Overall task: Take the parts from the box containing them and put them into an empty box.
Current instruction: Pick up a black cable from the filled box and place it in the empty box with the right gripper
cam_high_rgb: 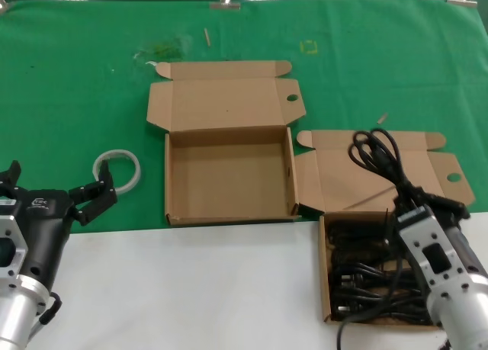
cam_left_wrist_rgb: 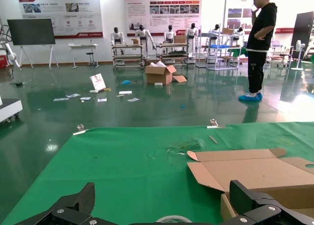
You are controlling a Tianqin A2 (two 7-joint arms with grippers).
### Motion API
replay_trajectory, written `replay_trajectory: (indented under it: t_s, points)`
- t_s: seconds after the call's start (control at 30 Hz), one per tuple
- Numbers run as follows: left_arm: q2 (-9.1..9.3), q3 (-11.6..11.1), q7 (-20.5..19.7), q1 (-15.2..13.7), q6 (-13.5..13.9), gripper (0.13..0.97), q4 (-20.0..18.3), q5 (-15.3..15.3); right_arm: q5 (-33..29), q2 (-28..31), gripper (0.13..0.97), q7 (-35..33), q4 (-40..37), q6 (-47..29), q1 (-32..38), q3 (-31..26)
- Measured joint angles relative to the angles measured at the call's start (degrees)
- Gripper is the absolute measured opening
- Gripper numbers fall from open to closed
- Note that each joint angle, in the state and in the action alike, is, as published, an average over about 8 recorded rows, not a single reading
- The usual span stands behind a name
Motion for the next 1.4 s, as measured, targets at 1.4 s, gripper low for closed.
replay_trajectory:
  t_s: [1.4]
  points:
    - [0.0,0.0,0.0,0.0,0.0,0.965,0.0,0.0,0.0,0.48,0.172,24.18,-37.32,-16.96,37.95,-39.05]
